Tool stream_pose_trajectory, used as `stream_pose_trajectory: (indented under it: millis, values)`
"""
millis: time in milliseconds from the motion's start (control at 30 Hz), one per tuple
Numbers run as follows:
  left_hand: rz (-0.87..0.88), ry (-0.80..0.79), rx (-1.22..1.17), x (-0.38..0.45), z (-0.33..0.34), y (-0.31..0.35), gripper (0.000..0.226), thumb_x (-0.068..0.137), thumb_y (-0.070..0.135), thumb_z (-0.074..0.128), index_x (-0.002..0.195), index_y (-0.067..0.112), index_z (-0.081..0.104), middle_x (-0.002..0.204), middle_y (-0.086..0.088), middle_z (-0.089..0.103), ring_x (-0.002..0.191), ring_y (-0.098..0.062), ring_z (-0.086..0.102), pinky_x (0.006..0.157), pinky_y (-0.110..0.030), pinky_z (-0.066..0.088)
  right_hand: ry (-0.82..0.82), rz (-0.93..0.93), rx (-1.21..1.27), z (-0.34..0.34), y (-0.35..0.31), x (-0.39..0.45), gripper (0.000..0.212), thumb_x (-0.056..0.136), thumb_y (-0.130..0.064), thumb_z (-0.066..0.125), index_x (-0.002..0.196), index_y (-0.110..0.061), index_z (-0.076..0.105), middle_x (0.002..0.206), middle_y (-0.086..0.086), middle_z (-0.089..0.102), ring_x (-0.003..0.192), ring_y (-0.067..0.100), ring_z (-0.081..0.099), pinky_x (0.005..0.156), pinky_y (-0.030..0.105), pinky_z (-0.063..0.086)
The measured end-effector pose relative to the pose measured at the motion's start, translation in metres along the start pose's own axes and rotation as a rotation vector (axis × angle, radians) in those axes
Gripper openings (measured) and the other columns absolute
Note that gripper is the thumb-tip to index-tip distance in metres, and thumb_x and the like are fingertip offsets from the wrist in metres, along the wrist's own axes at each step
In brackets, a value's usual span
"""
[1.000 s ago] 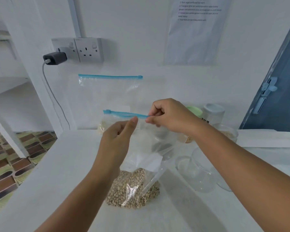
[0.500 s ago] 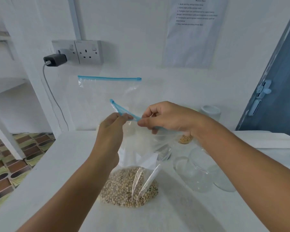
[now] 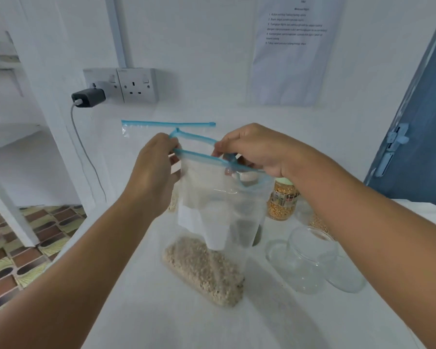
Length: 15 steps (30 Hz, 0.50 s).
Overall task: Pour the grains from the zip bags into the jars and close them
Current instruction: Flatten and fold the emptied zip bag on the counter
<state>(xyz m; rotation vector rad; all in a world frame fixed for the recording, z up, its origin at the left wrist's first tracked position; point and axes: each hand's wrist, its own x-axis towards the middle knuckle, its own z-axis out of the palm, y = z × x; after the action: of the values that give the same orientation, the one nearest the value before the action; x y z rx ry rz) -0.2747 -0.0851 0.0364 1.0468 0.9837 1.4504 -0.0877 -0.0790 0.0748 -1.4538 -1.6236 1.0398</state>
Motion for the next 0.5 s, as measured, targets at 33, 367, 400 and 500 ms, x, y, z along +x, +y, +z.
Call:
stream_pose_trajectory:
  millis: [33, 367, 400, 500]
  values:
    - [-0.001, 0.002, 0.003, 0.004, 0.000, 0.003, 0.024, 0.103, 0.013, 0.046, 0.080, 0.018, 0.048, 0.085, 0.000, 0.056, 0.083, -0.018, 0.053, 0.085, -0.038, 0.054, 0.021, -0.001, -0.024, -0.004, -0.001, 0.001, 0.019, 0.101, -0.020, 0.068, 0.093, -0.007, 0.079, 0.067, 0.000, 0.066, 0.058, 0.015, 0.070, 0.058, 0.021, 0.056]
    - [0.022, -0.101, 0.192, 0.027, -0.003, -0.008, 0.027, 0.108, 0.022, 0.051, 0.081, 0.019, 0.057, 0.099, 0.001, 0.067, 0.099, -0.019, 0.062, 0.111, -0.050, 0.046, 0.180, -0.023, -0.030, -0.020, 0.029, 0.004, 0.016, 0.097, -0.024, 0.073, 0.093, -0.011, 0.082, 0.082, 0.007, 0.074, 0.064, 0.015, 0.070, 0.068, 0.026, 0.062]
    - [0.021, -0.121, 0.207, 0.027, -0.002, -0.013, 0.027, 0.108, 0.024, 0.052, 0.082, 0.020, 0.059, 0.097, 0.003, 0.068, 0.098, -0.018, 0.062, 0.112, -0.051, 0.044, 0.176, -0.030, -0.051, -0.019, 0.033, 0.004, 0.016, 0.097, -0.025, 0.073, 0.092, -0.014, 0.082, 0.082, 0.006, 0.075, 0.071, 0.016, 0.070, 0.075, 0.030, 0.064]
    - [0.030, -0.189, 0.248, 0.024, 0.000, -0.029, 0.026, 0.106, 0.027, 0.056, 0.083, 0.021, 0.064, 0.092, 0.008, 0.071, 0.093, -0.010, 0.065, 0.115, -0.047, 0.039, 0.138, -0.057, -0.173, -0.016, 0.041, 0.000, 0.008, 0.096, -0.030, 0.072, 0.097, -0.024, 0.077, 0.087, 0.000, 0.073, 0.082, 0.014, 0.068, 0.087, 0.034, 0.058]
